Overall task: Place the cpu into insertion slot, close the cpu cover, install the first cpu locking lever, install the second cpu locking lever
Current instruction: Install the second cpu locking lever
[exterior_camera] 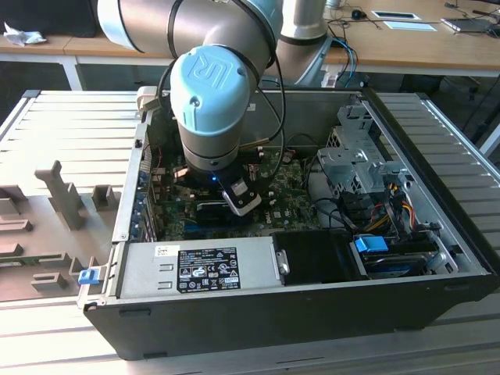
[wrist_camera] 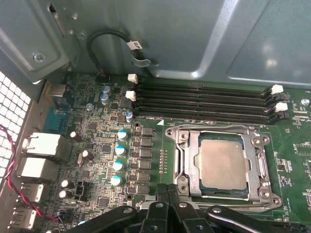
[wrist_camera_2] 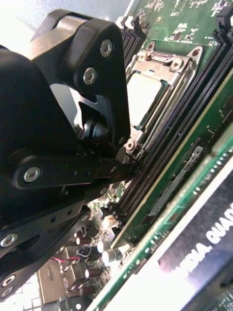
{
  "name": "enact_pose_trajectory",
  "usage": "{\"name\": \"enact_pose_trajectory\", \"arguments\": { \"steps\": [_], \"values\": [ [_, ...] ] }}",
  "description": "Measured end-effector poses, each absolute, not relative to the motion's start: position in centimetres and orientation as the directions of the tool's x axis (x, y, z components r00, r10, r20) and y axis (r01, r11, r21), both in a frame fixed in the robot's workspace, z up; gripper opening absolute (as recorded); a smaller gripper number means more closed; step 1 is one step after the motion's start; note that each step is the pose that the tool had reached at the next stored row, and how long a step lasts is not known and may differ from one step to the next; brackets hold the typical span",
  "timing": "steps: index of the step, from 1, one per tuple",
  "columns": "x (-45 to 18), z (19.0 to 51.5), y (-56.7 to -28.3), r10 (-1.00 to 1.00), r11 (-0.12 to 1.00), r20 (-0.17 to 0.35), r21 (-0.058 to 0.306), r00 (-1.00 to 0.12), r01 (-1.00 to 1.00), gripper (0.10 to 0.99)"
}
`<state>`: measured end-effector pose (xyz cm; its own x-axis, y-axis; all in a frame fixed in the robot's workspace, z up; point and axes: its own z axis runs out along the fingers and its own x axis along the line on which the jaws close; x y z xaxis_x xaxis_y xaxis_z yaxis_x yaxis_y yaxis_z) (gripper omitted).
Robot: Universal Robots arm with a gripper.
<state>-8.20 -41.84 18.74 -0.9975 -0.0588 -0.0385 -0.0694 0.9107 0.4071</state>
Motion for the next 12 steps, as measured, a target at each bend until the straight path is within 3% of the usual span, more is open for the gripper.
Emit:
{"name": "enact_pose_trajectory", "arguments": {
  "steps": [12],
  "values": [
    [-8.23, 19.78, -41.84, -0.059, 0.915, -0.038, 0.398, -0.998, -0.069, 0.106]
  ]
}}
